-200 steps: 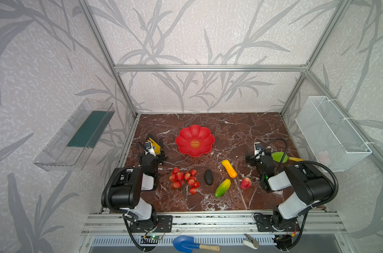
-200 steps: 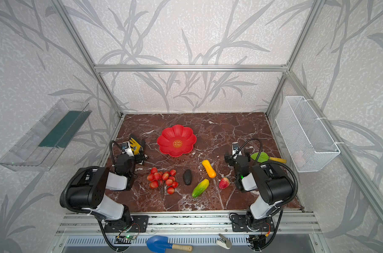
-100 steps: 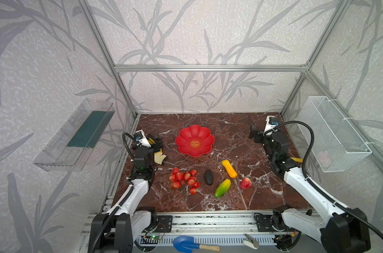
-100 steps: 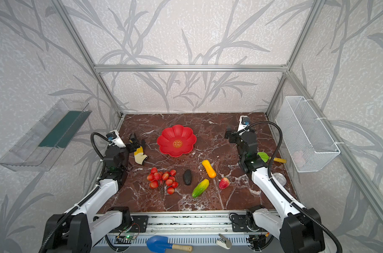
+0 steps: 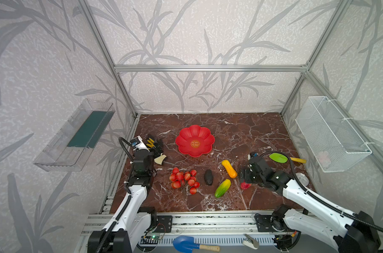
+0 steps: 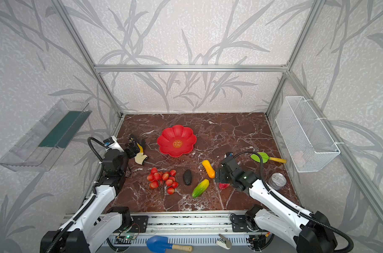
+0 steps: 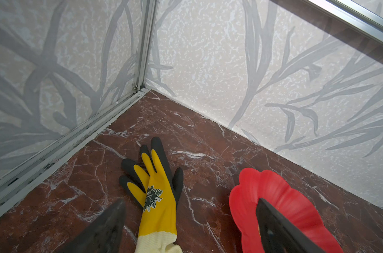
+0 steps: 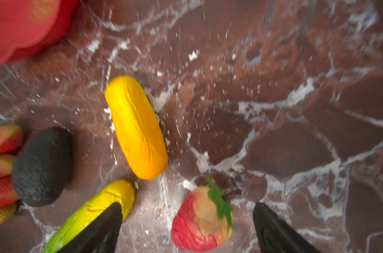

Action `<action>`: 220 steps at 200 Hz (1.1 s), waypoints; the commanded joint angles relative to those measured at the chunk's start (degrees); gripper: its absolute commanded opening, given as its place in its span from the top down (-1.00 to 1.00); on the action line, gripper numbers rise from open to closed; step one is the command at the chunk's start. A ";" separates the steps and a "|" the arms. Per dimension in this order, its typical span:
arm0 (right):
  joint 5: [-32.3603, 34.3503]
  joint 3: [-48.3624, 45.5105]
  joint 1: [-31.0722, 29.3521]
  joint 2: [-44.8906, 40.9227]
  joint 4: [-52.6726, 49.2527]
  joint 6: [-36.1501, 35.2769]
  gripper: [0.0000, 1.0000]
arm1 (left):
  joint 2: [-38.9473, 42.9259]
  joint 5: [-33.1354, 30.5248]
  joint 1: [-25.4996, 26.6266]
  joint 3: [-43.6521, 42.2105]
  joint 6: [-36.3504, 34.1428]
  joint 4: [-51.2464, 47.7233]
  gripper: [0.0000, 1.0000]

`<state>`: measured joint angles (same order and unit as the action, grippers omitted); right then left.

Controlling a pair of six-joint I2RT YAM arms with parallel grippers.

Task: Place and organize the fake fruits in the fruit bowl
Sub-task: 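Grasp the red-yellow pear with the right gripper, then carry the pear into the red bowl and release it with the right gripper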

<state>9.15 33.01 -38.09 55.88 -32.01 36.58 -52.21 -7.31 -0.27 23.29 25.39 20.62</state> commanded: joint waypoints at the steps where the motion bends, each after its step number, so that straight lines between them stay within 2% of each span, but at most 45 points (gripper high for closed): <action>1: 2.53 -1.54 -3.34 0.99 -2.71 8.48 -0.87 | 0.83 -0.05 0.02 -0.11 2.16 -2.23 -0.85; 29: 2.46 -4.43 -4.01 3.32 2.84 10.18 -0.82 | 2.55 -0.32 0.09 -1.70 2.11 -1.14 -0.86; 57: 2.48 -4.63 -4.01 7.04 6.66 10.04 -0.65 | 4.08 -0.69 0.10 -2.27 2.81 -1.28 -0.86; 105: 5.53 -5.86 -4.01 8.32 9.37 8.62 -0.13 | 8.30 -1.48 0.10 -3.01 3.52 -3.74 -0.85; 131: 7.92 -3.78 -4.01 4.71 6.93 4.65 0.09 | 10.73 -1.92 0.10 -4.07 4.14 -4.33 -0.86; 148: 10.01 -1.00 -4.06 2.40 7.20 0.22 0.15 | 12.08 -1.94 0.09 -4.53 4.88 -4.82 -0.85; 160: 9.56 1.38 -4.01 2.56 10.27 -5.37 0.17 | 12.85 -1.75 0.10 -4.71 5.39 -5.36 -0.86; 181: 6.86 8.60 -4.01 8.29 14.96 -10.92 0.22 | 14.09 -1.36 0.10 -4.62 6.41 -7.35 -0.85; 220: 0.10 24.27 -4.30 25.93 22.64 -17.90 0.22 | 18.90 0.28 0.09 -2.99 7.95 -17.15 -0.85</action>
<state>13.98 49.91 -41.95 73.47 -15.88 26.00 -36.67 -7.49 -0.27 19.31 31.14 11.33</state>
